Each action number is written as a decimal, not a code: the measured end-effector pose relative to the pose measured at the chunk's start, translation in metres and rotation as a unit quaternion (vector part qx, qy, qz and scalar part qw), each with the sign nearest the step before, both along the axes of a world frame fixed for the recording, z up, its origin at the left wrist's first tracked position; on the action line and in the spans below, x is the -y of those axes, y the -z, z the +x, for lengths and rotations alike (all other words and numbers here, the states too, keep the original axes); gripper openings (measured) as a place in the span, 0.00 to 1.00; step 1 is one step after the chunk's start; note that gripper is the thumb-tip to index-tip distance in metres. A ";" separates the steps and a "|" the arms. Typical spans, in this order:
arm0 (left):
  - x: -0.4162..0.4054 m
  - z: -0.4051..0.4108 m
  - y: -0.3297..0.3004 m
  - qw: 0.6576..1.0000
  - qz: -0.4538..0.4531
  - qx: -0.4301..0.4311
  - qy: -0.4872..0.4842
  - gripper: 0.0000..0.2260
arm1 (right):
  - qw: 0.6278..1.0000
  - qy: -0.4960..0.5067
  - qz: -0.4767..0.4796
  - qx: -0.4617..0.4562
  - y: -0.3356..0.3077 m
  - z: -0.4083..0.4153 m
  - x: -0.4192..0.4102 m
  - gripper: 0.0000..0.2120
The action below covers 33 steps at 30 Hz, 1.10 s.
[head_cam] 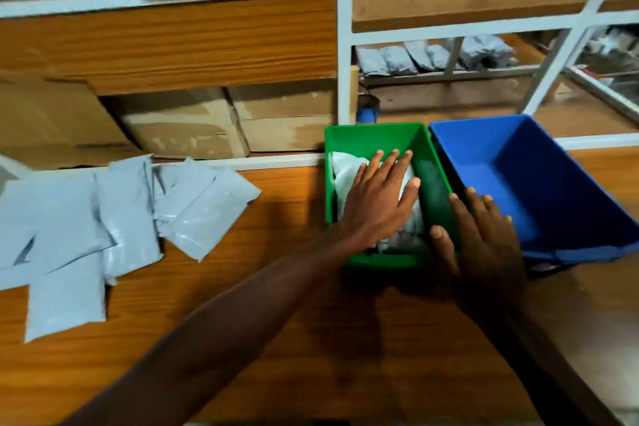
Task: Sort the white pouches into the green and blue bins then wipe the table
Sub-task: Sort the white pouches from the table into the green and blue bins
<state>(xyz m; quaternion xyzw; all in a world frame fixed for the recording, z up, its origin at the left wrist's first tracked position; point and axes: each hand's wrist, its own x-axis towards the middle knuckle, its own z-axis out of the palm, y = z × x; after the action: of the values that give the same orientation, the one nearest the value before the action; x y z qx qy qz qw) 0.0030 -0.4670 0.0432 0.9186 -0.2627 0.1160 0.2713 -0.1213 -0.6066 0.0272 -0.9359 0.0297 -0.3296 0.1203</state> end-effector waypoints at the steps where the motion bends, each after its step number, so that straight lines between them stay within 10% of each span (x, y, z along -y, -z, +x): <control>1: -0.023 -0.016 -0.007 0.999 -0.026 0.032 -0.009 0.25 | 0.999 -0.025 0.014 0.029 -0.007 0.000 -0.014 0.26; 13: -0.294 -0.110 -0.001 0.969 0.001 0.007 -0.246 0.24 | 0.958 -0.225 0.176 -0.017 -0.014 0.028 -0.248 0.31; 33: -0.491 0.066 0.104 0.936 0.163 0.011 -0.313 0.32 | 0.915 0.051 0.226 -0.329 0.102 0.213 -0.467 0.36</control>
<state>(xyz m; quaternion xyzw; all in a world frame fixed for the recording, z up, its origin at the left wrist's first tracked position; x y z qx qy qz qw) 0.0695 0.0236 -0.0611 0.9846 0.0193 0.1610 0.0648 0.0920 -0.1391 -0.0751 -0.9366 0.1887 0.0069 0.2950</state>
